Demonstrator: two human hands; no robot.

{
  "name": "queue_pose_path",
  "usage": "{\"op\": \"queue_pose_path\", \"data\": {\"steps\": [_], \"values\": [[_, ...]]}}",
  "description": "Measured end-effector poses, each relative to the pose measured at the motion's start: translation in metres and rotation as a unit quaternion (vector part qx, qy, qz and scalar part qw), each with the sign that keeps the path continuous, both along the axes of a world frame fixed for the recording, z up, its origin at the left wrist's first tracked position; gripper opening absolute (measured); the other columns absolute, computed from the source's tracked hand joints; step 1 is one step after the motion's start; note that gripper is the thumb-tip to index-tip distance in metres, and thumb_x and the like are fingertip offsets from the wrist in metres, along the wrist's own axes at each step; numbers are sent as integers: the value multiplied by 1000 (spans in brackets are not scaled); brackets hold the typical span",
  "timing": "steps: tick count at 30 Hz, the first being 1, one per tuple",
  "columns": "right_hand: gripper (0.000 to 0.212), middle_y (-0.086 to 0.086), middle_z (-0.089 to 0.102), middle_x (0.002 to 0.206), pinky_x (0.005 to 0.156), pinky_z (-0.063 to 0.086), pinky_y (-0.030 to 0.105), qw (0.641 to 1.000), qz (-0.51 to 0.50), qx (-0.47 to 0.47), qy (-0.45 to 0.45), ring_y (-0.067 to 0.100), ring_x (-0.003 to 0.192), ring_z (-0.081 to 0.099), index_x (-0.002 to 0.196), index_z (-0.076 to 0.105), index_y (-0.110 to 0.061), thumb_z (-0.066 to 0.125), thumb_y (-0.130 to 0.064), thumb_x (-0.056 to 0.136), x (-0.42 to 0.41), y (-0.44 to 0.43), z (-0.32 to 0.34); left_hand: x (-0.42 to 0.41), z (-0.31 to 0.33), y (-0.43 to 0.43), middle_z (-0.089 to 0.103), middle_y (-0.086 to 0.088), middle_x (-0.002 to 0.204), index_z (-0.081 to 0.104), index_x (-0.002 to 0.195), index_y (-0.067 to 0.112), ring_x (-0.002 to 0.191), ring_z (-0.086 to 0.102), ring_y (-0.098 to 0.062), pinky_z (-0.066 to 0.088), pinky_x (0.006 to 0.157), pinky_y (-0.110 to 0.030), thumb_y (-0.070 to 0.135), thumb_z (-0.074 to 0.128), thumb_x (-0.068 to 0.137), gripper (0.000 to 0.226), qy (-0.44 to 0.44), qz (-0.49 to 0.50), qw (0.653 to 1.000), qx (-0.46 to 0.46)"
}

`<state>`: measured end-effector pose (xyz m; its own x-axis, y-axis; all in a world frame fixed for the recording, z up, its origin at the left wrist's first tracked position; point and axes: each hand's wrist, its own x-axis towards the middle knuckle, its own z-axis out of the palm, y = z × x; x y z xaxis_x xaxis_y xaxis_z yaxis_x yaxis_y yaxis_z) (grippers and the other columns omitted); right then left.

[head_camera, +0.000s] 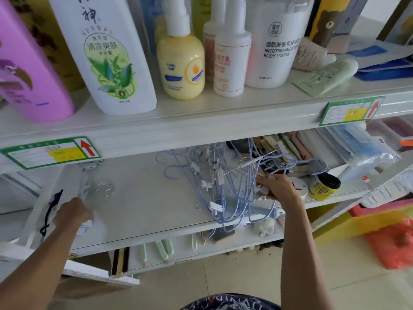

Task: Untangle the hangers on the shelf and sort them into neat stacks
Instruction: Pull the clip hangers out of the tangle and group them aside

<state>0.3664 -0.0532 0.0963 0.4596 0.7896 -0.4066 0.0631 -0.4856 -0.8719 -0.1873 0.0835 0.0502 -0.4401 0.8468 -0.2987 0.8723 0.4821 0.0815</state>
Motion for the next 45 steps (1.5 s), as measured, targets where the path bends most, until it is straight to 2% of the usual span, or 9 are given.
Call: {"op": "queue_pose_path", "data": {"steps": [4, 9, 12, 15, 19, 24, 33, 38, 45], "values": [[20, 13, 66, 71, 48, 47, 22, 1000, -9, -7, -14, 16, 53, 59, 84, 75, -4, 77, -24, 84, 1, -2, -5, -17, -15, 16, 66, -17, 87, 53, 130, 9, 75, 64, -32, 54, 67, -37, 23, 70, 74, 61, -40, 14, 999, -6], [24, 18, 67, 70, 41, 40, 21, 998, 27, -41, -40, 13, 39, 48, 85, 73, 1, 80, -21, 81, 7, 4, -7, 45, 25, 8, 49, -30, 127, 49, 126, -1, 117, 47, -48, 41, 99, -52, 33, 70, 74, 65, 73, 5, 993, 95], [21, 18, 67, 69, 36, 38, 18, 995, 48, -61, -64, 9, 33, 47, 81, 73, -1, 81, -20, 80, 9, 8, -8, 136, 57, -11, 63, -22, 113, 61, 113, 5, 107, 60, -37, 48, 87, -36, 27, 70, 81, 39, -120, -114, 967, 192], [22, 11, 66, 63, 40, 40, 21, 995, 52, -59, -63, 10, 38, 51, 75, 73, -3, 81, -22, 80, 9, 12, -13, 232, 61, -34, 73, 1, 93, 70, 98, 17, 92, 69, -18, 48, 72, -24, 42, 74, 81, 31, -346, -219, 904, 123], [24, 15, 70, 70, 51, 45, 28, 998, 40, -22, -35, 17, 52, 58, 76, 74, -2, 81, -24, 77, 5, 9, -15, 329, 42, -49, 64, 0, 108, 59, 120, 12, 95, 62, -17, 46, 74, -26, 52, 76, 78, 60, -345, -302, 887, 59], [20, 9, 69, 61, 58, 46, 33, 999, 12, 34, -17, 21, 57, 59, 60, 75, -12, 80, -21, 78, 1, 2, -16, 361, 12, -55, 64, -11, 78, 60, 93, 9, 72, 64, -26, 43, 58, -21, 25, 69, 86, 20, -405, -260, 873, 80], [26, 10, 69, 63, 57, 46, 32, 997, 44, 50, -44, 19, 55, 59, 64, 74, -12, 73, -32, 81, -2, -8, -5, 372, 40, -85, 76, 3, 91, 65, 100, 15, 89, 73, -15, 58, 85, -44, 30, 65, 93, 17, -520, -292, 775, 208], [28, 11, 72, 68, 60, 51, 36, 996, 54, 46, -45, 24, 61, 65, 68, 76, -16, 70, -42, 78, 2, -9, -10, 373, 36, -110, 73, 0, 89, 58, 100, 8, 90, 74, -16, 59, 84, -33, 20, 60, 98, 12, -581, -243, 743, 227], [38, 6, 73, 70, 74, 58, 45, 995, 91, 10, -51, 24, 67, 68, 78, 76, -20, 65, -52, 60, 2, -5, -19, 374, 22, -132, 74, -8, 78, 60, 94, 5, 72, 72, -16, 56, 60, -23, 18, 59, 98, 14, -733, 56, 666, 125]]}}
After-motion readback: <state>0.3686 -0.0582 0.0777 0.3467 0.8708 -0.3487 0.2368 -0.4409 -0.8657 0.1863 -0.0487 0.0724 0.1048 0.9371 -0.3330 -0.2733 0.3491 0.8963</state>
